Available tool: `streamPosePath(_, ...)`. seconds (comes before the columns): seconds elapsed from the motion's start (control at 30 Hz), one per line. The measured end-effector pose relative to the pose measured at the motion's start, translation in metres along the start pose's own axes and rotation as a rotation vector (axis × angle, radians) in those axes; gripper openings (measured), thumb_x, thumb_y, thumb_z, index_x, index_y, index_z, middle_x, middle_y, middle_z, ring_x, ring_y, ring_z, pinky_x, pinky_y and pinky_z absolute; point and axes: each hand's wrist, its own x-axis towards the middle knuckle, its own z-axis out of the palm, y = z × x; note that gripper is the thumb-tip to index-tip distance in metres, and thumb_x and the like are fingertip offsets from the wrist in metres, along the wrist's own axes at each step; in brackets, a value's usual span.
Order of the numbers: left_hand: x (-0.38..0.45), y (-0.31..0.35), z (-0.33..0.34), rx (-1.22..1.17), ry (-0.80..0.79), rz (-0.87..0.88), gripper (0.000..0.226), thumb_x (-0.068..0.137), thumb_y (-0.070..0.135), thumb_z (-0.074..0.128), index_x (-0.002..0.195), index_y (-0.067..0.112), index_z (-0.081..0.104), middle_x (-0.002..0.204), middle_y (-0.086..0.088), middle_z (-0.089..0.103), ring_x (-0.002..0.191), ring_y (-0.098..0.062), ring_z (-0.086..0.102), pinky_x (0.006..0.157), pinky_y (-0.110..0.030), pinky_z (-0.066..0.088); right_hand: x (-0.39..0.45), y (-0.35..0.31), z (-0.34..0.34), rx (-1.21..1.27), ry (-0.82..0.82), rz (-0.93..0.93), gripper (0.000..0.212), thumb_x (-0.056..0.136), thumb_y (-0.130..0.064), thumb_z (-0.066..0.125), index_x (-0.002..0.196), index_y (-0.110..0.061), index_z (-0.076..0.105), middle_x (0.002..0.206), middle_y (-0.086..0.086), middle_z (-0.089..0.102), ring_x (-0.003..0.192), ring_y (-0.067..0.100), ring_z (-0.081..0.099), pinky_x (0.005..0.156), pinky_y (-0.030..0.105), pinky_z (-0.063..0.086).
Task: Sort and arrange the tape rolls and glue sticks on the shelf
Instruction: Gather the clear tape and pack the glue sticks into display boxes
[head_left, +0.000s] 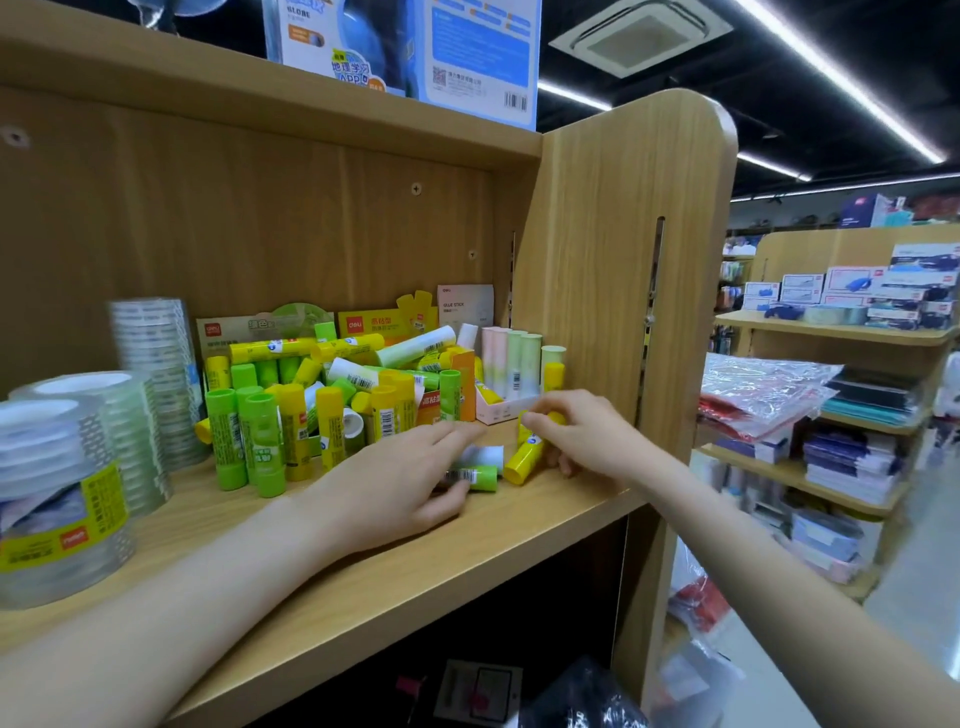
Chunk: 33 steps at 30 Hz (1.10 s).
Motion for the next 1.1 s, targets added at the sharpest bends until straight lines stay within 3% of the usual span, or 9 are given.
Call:
streamPosePath(0.13,0.001,0.003,0.001,-0.112,-0.064,-0.077,0.061,0.092,0.041,0.044,0.146,0.026,0.023,0.147,0.008,0.036,0.132,-0.005,0.035,0.102,-0.014,0.027,0.002,0.0,0.019,-0.118,0.071,-0.106,0.019,0.094,-0.026,0.053,0.106,-0.016,0.062,0.094,0.0,0.06,0.084,0.013,0.051,0.072,0.021,0.034)
streamPosePath(0.3,0.001,0.005,0.003,-0.183,-0.096,-0.01,0.06,0.086,0.051,0.036,0.144,0.04,0.023,0.153,0.017,0.02,0.137,0.001,0.019,0.109,-0.011,0.012,0.009,-0.002,0.018,0.064,0.339,-0.203,0.019,0.092,0.001,0.046,0.094,-0.003,0.064,0.078,0.01,0.065,0.05,0.001,0.055,0.057,0.012,0.045)
streamPosePath(0.37,0.003,0.006,0.002,-0.188,-0.103,0.002,0.057,0.086,0.054,0.033,0.142,0.046,0.022,0.154,0.017,0.019,0.138,0.0,0.017,0.111,-0.016,0.01,0.012,0.004,0.006,0.025,0.556,-0.274,0.022,0.088,0.007,0.045,0.09,-0.003,0.065,0.085,0.012,0.066,0.058,0.004,0.057,0.065,0.018,0.046)
streamPosePath(0.43,0.006,0.007,0.003,-0.169,-0.103,0.006,0.057,0.087,0.056,0.031,0.142,0.044,0.024,0.154,0.015,0.019,0.139,-0.002,0.015,0.113,-0.019,0.009,0.017,0.01,-0.004,-0.093,0.645,-0.307,0.023,0.088,0.005,0.047,0.1,-0.004,0.064,0.1,0.011,0.06,0.076,0.015,0.056,0.076,0.024,0.044)
streamPosePath(0.57,0.019,0.014,0.005,-0.062,-0.097,0.004,0.06,0.087,0.058,0.024,0.139,0.032,0.039,0.149,0.009,0.034,0.137,-0.006,0.024,0.111,-0.022,0.012,0.031,0.019,-0.006,-0.23,0.32,-0.123,0.046,0.089,-0.023,0.059,0.132,-0.02,0.045,0.129,0.005,0.037,0.081,0.018,0.051,0.087,0.04,0.048)
streamPosePath(0.67,0.024,0.019,0.006,0.052,-0.07,-0.004,0.056,0.088,0.054,0.023,0.126,0.024,0.051,0.129,0.005,0.053,0.118,-0.014,0.046,0.097,-0.026,0.033,0.033,0.022,0.0,-0.202,0.375,-0.147,0.037,0.084,-0.022,0.066,0.118,-0.016,0.053,0.124,0.003,0.035,0.072,0.02,0.053,0.084,0.041,0.049)
streamPosePath(0.8,0.024,0.018,0.006,0.078,0.001,-0.058,0.04,0.093,0.052,0.034,0.111,0.019,0.048,0.114,0.006,0.045,0.098,-0.015,0.051,0.071,-0.026,0.039,0.035,0.028,0.0,-0.178,0.379,-0.187,0.032,0.081,-0.015,0.068,0.11,-0.013,0.055,0.13,0.005,0.031,0.079,0.02,0.052,0.084,0.044,0.049)
streamPosePath(0.93,0.023,0.018,0.007,0.069,0.002,-0.1,0.032,0.095,0.045,0.037,0.111,0.018,0.043,0.1,0.009,0.033,0.1,-0.012,0.046,0.071,-0.028,0.041,0.031,0.026,0.002,-0.118,0.366,-0.345,0.036,0.077,-0.012,0.073,0.111,-0.011,0.061,0.121,0.002,0.039,0.077,0.015,0.053,0.076,0.036,0.055)
streamPosePath(1.1,0.022,0.015,0.008,-0.065,-0.04,-0.148,0.058,0.095,0.034,0.042,0.146,0.021,0.016,0.139,0.003,0.041,0.124,-0.01,0.04,0.094,-0.019,0.031,0.031,0.009,0.006,0.041,0.218,-0.407,0.038,0.079,-0.016,0.073,0.114,-0.017,0.06,0.098,-0.016,0.052,0.087,0.008,0.054,0.079,0.028,0.053)
